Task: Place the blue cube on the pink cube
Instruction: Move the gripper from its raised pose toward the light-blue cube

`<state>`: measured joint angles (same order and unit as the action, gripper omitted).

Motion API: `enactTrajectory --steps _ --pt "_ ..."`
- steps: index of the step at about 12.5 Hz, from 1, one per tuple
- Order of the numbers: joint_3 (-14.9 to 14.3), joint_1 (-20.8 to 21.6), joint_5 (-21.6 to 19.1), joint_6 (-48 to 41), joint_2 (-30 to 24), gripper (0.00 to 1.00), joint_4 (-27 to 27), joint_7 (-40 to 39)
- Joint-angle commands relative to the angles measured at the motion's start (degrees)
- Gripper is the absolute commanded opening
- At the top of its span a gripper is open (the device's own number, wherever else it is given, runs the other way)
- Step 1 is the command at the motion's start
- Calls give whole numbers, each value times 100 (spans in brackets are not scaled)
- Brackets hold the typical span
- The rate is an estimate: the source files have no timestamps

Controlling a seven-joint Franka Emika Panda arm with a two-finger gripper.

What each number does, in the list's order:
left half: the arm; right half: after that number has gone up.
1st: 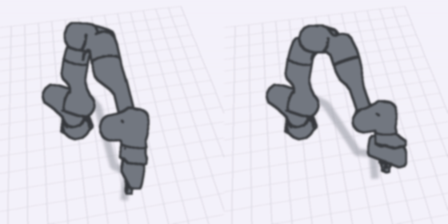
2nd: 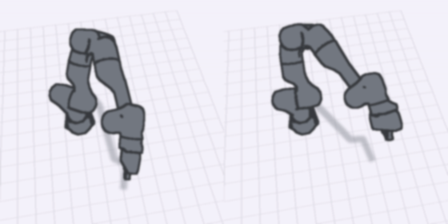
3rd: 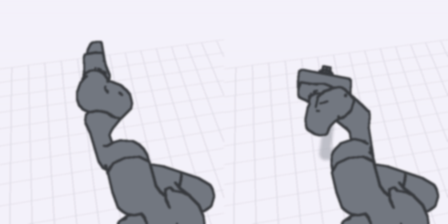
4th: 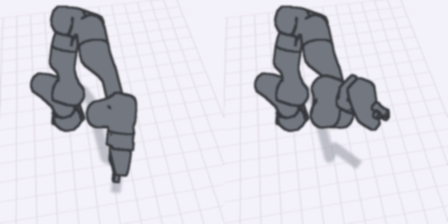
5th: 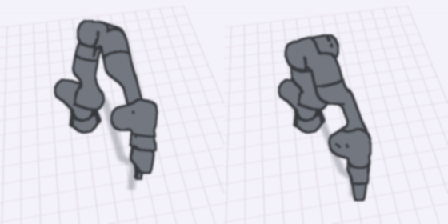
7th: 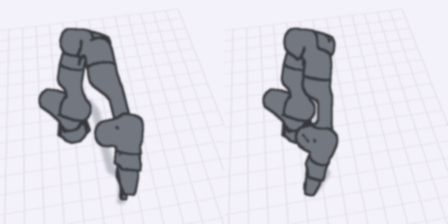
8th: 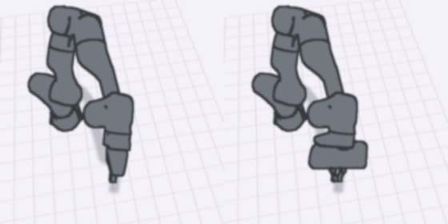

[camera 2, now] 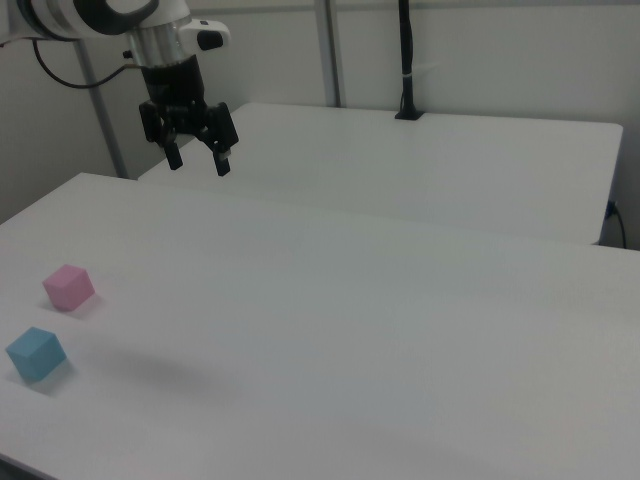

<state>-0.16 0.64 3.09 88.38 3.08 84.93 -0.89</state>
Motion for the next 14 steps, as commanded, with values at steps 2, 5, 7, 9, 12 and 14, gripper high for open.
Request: enactTrajectory --steps 2,5,7,9,12,14 --pt "-54 58 -151 47 -124 100 164 -17" --pt "60 425 -168 56 -159 100 208 359" --pt "60 856 -168 83 -229 100 216 825" --pt "60 1357 -168 56 -334 100 286 1211" --pt "60 2166 -160 74 -483 100 532 2029" --pt "60 2631 -160 82 -799 100 856 2319"
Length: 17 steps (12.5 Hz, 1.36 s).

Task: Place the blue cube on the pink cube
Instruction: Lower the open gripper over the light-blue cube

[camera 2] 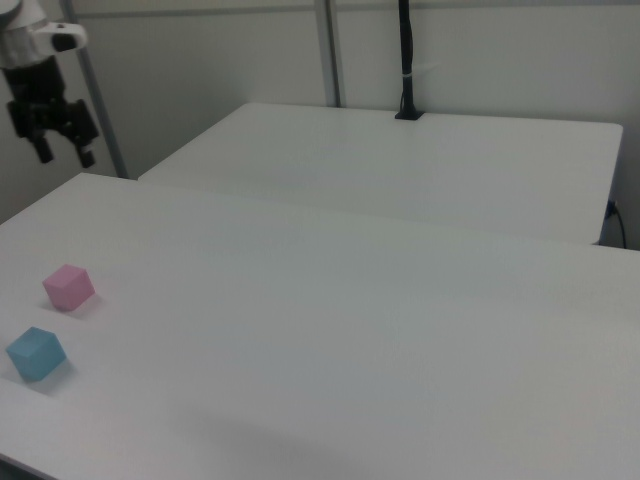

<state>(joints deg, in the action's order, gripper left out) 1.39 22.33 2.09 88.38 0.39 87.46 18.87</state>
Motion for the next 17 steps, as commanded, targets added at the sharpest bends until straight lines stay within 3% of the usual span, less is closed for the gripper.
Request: enactTrajectory --steps 1,4,6,9,14,17 --pt "-95 691 -59 92 -731 100 857 476" --pt "-86 1184 -77 118 -1259 100 1604 775" --pt "-95 1273 -374 196 -1435 100 2036 785" --pt "-78 1282 -437 941 -1550 100 2931 977" --pt "-69 1686 -411 2629 -1323 100 4136 1846" --pt "-77 1739 -358 3236 -831 100 4384 2102"
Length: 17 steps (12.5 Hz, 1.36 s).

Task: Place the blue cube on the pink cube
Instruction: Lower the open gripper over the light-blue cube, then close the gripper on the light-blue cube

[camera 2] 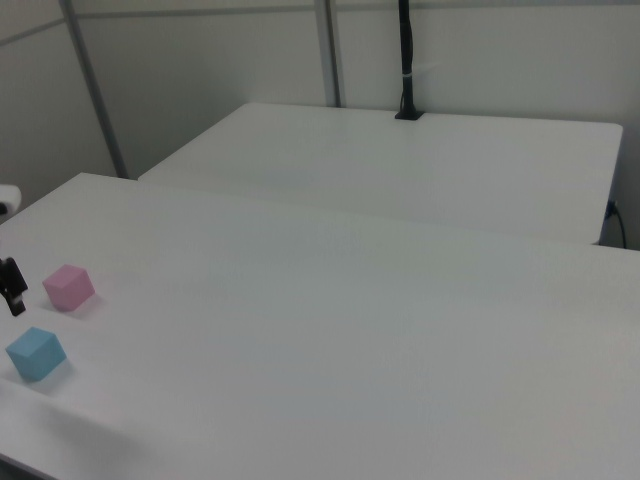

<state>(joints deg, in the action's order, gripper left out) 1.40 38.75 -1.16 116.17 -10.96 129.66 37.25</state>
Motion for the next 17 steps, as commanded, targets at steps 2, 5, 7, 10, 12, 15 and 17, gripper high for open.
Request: enactTrajectory --steps 2,5,7,10,12,15,17 --pt "-70 97 19 660 646 100 182 309" --pt "-70 97 115 916 867 100 183 309" --pt "-79 80 203 925 981 100 183 309" --pt "-79 54 344 925 1060 100 253 309" --pt "-79 80 406 925 1165 100 262 309" --pt "-79 97 423 968 1262 99 253 309" --pt "-79 115 467 1136 1341 70 253 309"
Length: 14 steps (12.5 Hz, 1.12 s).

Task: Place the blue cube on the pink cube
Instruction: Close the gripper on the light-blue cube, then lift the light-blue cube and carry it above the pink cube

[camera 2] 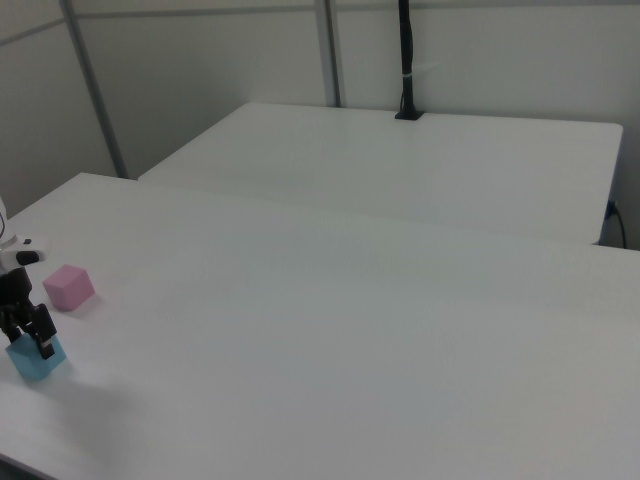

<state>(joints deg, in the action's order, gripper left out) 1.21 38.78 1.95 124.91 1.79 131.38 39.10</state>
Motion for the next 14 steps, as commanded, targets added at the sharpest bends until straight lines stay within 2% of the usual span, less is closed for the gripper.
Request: enactTrajectory --steps 1,2,3,6,11,14 --pt "-59 147 209 271 76 47 81 124" --pt "-59 147 218 271 76 30 72 124" --pt "-59 147 218 271 68 22 63 124" --pt "-59 130 253 18 -20 20 -33 81" --pt "-130 68 253 -1703 -547 20 -1349 -165" --pt "-138 51 227 -2777 -513 20 -2360 -438"
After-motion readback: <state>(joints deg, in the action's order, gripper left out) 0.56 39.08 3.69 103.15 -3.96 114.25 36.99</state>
